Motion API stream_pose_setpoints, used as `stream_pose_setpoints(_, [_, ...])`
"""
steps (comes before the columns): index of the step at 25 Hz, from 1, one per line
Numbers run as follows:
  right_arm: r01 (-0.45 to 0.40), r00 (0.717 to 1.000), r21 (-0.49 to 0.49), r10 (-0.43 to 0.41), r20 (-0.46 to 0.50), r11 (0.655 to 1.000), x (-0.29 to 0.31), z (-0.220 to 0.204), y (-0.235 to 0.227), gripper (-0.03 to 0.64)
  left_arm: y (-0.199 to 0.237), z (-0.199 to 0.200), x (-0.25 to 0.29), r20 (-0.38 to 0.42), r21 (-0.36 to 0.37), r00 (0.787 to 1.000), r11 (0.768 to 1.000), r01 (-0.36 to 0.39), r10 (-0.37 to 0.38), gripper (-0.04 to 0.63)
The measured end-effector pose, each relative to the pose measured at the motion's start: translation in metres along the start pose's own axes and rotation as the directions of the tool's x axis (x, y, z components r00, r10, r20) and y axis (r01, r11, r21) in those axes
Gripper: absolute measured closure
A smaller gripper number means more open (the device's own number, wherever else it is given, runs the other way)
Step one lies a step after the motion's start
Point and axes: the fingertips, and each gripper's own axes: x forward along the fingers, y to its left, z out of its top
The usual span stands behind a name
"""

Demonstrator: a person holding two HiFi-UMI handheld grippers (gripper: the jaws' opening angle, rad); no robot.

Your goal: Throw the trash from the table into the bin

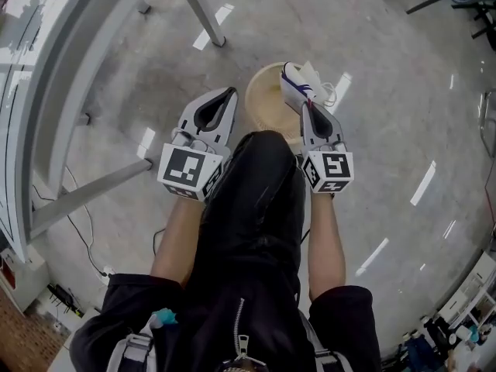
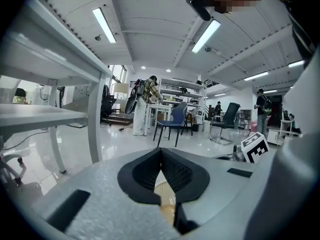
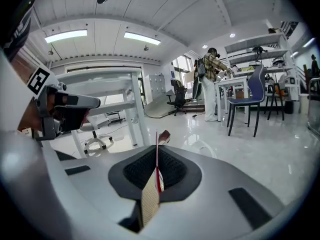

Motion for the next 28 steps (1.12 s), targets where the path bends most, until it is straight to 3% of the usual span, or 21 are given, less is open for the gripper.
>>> stream_pose_setpoints(7, [-0.009,0.999,0.009,0.009,-0.041,1.000,0.030,-0.069,-0.015,0.601,0.012,-0.056,0.007,0.006,0.013,1.000,1.000,-0.001,0.001,0.589])
stream_pose_setpoints(14, [-0.003,0.986,0.034,0.008,-0.169,0.999,0.049,-0.123,-0.016,0.600,0.011,-0.081,0.005,0.026,-0.016,0.999,1.000,0.025,-0.025,0.589])
stream_pose_setpoints(18, [0.024,0.978,0.015,-0.021,-0.209,1.000,0.049,-0.134,-0.019,0.596,0.005,-0.080,0.001,0.042,-0.017,0.998,0.999,0.042,-0.041,0.589])
stream_pose_setpoints(20, [0.038,0.975,0.006,-0.035,-0.220,0.999,0.048,-0.136,-0.021,0.563,0.005,-0.079,-0.002,0.050,-0.018,0.998,0.999,0.041,-0.040,0.589])
stream_pose_setpoints(28, [0.042,0.988,0.069,-0.031,-0.153,0.997,0.041,-0.124,-0.028,0.555,0.003,-0.077,-0.005,0.077,-0.007,0.997,0.999,0.031,-0.030,0.589])
